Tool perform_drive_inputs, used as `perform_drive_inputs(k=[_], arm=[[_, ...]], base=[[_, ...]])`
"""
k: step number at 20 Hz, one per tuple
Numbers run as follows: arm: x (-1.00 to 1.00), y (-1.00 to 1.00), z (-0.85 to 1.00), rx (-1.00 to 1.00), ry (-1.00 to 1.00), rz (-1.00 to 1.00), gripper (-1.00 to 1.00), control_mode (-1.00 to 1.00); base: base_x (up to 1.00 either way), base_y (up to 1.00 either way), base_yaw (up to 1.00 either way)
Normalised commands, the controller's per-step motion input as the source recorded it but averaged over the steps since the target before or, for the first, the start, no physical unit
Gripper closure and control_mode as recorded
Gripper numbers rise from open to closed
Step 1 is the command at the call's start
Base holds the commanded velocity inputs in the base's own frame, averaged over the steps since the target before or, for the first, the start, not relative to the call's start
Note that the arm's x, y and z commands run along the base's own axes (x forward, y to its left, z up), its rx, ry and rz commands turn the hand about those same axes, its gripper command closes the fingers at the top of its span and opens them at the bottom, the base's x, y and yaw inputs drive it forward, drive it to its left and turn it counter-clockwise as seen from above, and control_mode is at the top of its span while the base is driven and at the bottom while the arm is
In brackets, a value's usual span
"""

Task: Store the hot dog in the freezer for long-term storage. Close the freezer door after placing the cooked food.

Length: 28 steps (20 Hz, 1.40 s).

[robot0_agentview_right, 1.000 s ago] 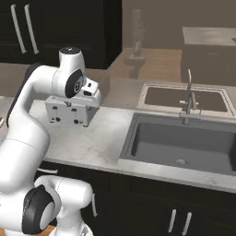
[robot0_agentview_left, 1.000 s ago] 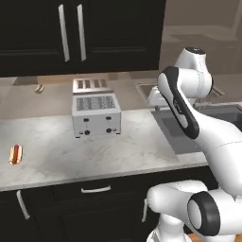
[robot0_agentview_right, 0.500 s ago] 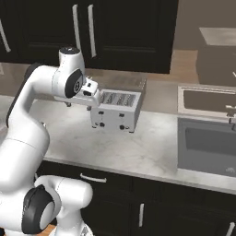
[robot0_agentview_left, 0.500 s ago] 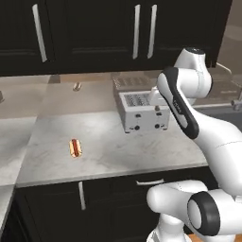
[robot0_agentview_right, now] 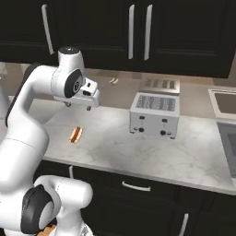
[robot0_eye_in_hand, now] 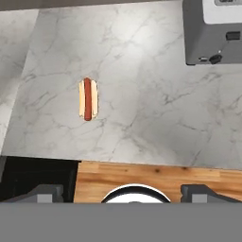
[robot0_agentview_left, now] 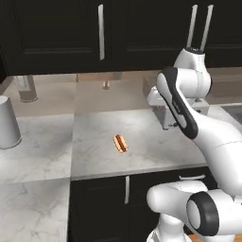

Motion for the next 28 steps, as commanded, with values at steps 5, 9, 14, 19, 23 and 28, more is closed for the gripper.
perform_drive_inputs(k=[5, 9, 14, 19, 23, 28], arm=[[0.00, 0.00, 0.00, 0.00, 0.00, 0.00, -1.00, 1.00], [0.00, 0.00, 0.00, 0.00, 0.00, 0.00, -1.00, 1.00], [0.01, 0.13, 0.00, -0.01, 0.00, 0.00, -1.00, -1.00], [0.18, 0.04, -0.03, 0.00, 0.05, 0.00, -1.00, -1.00], [0.29, 0.03, -0.29, -0.03, 0.22, 0.00, -1.00, -1.00], [0.03, 0.09, -0.62, -0.12, 0.08, 0.00, -1.00, -1.00]], base=[[0.00, 0.52, 0.09], [0.00, 0.21, 0.07], [0.00, 0.00, 0.00], [0.00, 0.00, 0.00], [0.00, 0.00, 0.00], [0.00, 0.00, 0.00]])
